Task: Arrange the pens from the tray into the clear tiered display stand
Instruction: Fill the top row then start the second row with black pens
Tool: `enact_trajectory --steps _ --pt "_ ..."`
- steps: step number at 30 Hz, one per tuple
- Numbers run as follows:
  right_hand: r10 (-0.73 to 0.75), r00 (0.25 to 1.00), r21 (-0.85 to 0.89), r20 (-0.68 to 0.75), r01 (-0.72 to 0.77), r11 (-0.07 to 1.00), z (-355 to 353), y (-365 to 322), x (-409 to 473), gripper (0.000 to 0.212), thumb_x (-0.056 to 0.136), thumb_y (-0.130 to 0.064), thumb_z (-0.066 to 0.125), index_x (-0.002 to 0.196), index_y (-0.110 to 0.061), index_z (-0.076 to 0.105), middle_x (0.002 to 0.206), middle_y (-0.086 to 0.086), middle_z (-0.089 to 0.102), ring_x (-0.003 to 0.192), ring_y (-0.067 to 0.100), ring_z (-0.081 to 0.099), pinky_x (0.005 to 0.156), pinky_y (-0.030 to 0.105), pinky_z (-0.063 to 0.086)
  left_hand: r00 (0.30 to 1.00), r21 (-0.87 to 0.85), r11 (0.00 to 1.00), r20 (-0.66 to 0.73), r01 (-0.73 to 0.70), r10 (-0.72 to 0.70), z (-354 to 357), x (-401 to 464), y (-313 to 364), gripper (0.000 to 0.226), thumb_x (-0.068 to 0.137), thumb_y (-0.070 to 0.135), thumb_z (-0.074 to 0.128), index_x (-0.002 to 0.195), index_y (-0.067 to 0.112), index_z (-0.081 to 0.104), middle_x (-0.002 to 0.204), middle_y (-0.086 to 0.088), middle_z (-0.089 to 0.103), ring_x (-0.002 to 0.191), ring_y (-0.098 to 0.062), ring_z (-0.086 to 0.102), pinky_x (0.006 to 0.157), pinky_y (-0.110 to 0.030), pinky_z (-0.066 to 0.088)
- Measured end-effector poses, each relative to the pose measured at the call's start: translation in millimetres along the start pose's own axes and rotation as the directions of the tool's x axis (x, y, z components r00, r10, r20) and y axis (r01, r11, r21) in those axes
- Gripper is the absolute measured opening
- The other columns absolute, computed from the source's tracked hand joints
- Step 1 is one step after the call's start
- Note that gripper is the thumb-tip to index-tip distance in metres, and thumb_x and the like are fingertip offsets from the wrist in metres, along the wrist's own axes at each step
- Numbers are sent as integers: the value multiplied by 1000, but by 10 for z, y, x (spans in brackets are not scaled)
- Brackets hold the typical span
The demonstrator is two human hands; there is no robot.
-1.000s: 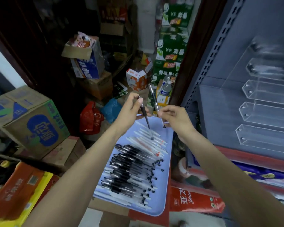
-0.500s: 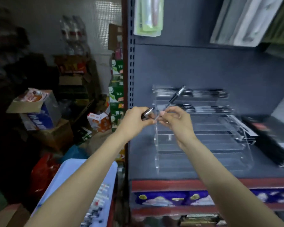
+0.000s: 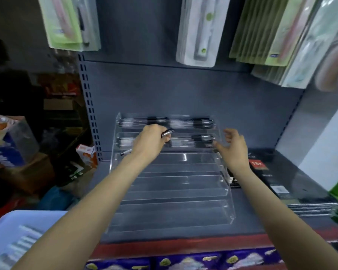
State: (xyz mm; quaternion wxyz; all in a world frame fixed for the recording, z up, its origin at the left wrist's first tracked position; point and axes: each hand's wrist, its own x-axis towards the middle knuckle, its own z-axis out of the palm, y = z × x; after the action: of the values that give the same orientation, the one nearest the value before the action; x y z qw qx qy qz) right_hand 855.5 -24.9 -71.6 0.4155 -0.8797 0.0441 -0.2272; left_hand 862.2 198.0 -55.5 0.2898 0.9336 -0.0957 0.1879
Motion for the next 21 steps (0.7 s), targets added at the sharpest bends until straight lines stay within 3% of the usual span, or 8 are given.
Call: enact_trajectory --steps 3,7,14,18,21 --pt "33 996 -26 86 -31 999 -53 142 129 57 86 -19 66 136 -6 42 133 15 49 121 27 51 103 36 41 1000 86 996 22 17 -19 104 120 159 12 91 18 57 92 15 68 84 -5 63 82 -28 60 66 -30 42" --pt "54 977 83 208 -73 994 -92 187 218 59 90 -9 60 143 -10 34 129 10 55 112 21 57 87 24 42 996 208 977 51 56 -68 179 278 269 14 91 17 57 97 14 69 98 -9 67 91 -29 62 68 -31 43" --pt "13 976 105 215 -36 994 -69 254 266 56 91 -7 58 142 -14 36 122 6 60 109 20 59 86 21 40 987 335 941 119 58 -103 191 370 308 12 87 20 62 96 15 68 99 -9 68 93 -29 61 69 -32 43" --pt "-1 973 92 232 -21 996 -67 268 287 54 90 -6 58 140 -13 39 123 7 60 111 21 59 87 23 42 997 306 951 79 -48 25 211 337 370 19 92 27 52 97 13 64 98 -6 61 99 -28 57 69 -30 39" --pt "-71 989 -8 128 72 997 -59 218 245 53 91 -10 59 140 -14 40 130 10 50 119 21 50 97 25 39 968 153 968 187 -197 167 245 296 440 28 96 19 41 115 8 59 106 -5 48 113 -23 44 90 -30 36"
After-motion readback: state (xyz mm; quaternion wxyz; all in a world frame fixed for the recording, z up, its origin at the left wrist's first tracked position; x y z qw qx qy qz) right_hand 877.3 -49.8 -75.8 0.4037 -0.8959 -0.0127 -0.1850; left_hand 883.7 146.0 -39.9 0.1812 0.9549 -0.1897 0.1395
